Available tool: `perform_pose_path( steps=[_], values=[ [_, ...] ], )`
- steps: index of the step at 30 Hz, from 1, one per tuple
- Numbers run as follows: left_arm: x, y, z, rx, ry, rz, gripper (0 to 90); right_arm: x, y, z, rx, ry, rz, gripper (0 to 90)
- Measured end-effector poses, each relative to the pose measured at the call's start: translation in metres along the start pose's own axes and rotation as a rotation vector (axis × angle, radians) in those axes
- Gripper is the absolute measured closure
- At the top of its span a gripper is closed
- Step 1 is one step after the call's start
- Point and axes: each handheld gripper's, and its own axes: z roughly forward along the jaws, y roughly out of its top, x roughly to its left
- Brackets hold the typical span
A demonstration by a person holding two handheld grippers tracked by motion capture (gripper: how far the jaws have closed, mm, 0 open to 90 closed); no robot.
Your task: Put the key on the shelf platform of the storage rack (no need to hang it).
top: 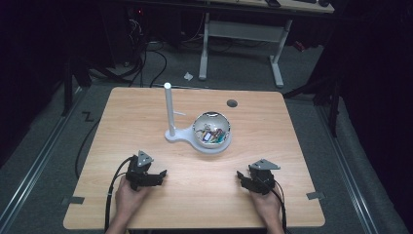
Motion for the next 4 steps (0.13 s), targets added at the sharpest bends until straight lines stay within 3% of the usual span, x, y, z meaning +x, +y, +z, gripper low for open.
perform_pose_path(
  steps=[4],
  values=[
    [0.0001,0.0000,0.0000,0.000,0.000,0.001,16.7,-0.0001,0.0000,0.0001,0.000,0.000,-0.003,43.7]
  ],
)
